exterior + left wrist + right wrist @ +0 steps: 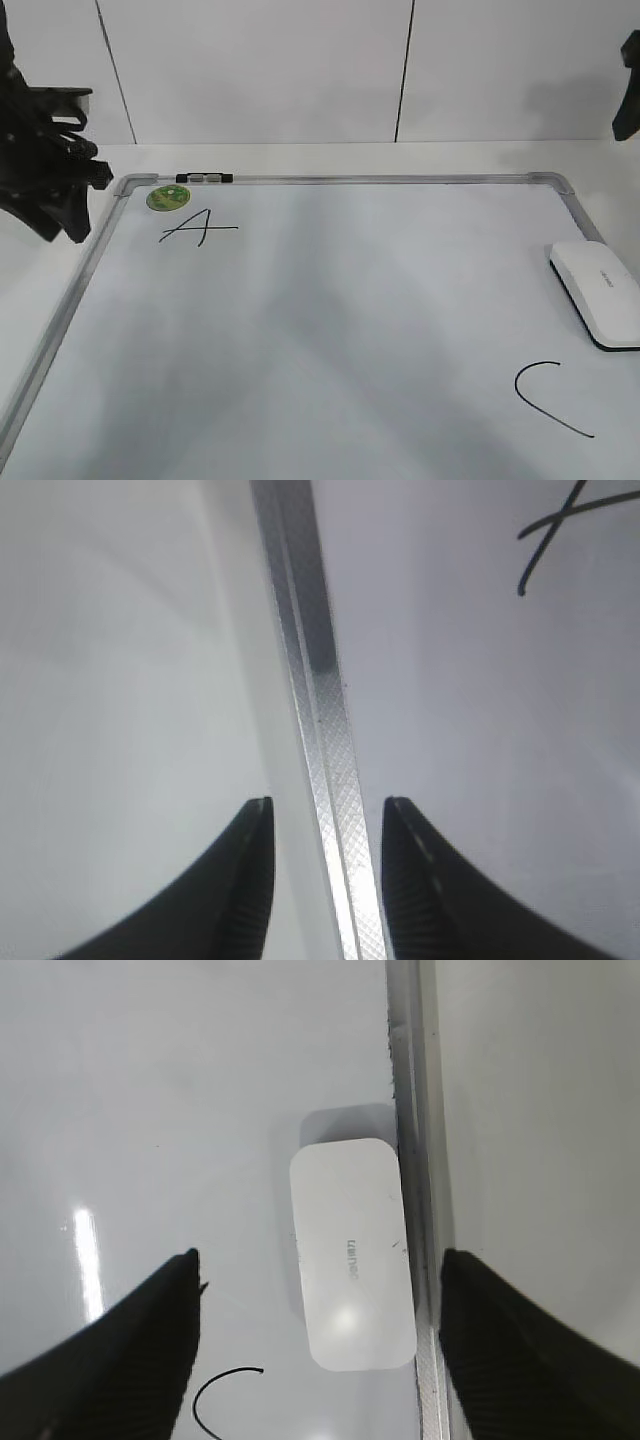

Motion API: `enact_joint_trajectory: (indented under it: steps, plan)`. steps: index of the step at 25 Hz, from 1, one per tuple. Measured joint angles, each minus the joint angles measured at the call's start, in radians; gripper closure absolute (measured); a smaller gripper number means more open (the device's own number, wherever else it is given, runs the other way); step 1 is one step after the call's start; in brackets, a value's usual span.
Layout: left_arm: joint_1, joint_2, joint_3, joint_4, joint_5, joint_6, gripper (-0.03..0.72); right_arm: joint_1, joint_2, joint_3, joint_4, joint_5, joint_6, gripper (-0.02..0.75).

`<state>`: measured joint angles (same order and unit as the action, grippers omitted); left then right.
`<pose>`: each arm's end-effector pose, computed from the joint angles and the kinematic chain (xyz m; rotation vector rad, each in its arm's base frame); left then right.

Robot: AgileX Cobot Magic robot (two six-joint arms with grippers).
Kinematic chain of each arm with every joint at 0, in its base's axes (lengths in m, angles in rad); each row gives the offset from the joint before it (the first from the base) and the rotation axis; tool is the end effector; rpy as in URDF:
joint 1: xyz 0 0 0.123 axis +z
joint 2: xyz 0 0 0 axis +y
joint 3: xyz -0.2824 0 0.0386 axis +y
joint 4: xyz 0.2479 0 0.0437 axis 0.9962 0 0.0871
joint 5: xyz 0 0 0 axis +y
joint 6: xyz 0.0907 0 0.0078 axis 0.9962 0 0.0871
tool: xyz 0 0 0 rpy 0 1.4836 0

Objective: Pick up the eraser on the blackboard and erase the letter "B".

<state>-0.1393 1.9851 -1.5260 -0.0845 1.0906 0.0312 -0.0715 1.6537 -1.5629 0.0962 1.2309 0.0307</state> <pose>0.3956 -0.0624 0.2050 0.2055 3.0282 -0.1257 0.3423 -0.0162 0.3367 0.1664 2.7961 0.1250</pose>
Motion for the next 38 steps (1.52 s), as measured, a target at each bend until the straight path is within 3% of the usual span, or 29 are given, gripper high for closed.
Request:
enact_joint_trajectory:
  steps: [12,18,29,38]
  plan:
    - [0.000,-0.139,-0.042,0.027,0.123,0.000,0.413,0.000,-0.201,0.013,0.042,0.013,-0.046,0.146]
    - [0.000,-0.300,-0.023,0.009,0.128,0.000,0.413,0.000,-0.360,0.172,0.076,0.014,-0.103,0.146]
    - [0.000,-0.744,0.265,0.014,0.148,0.000,0.413,0.000,-0.757,0.570,0.075,0.018,-0.120,0.148]
    - [0.000,-1.145,0.488,0.036,0.158,0.000,0.414,0.000,-1.096,0.693,0.051,0.023,-0.128,0.148]
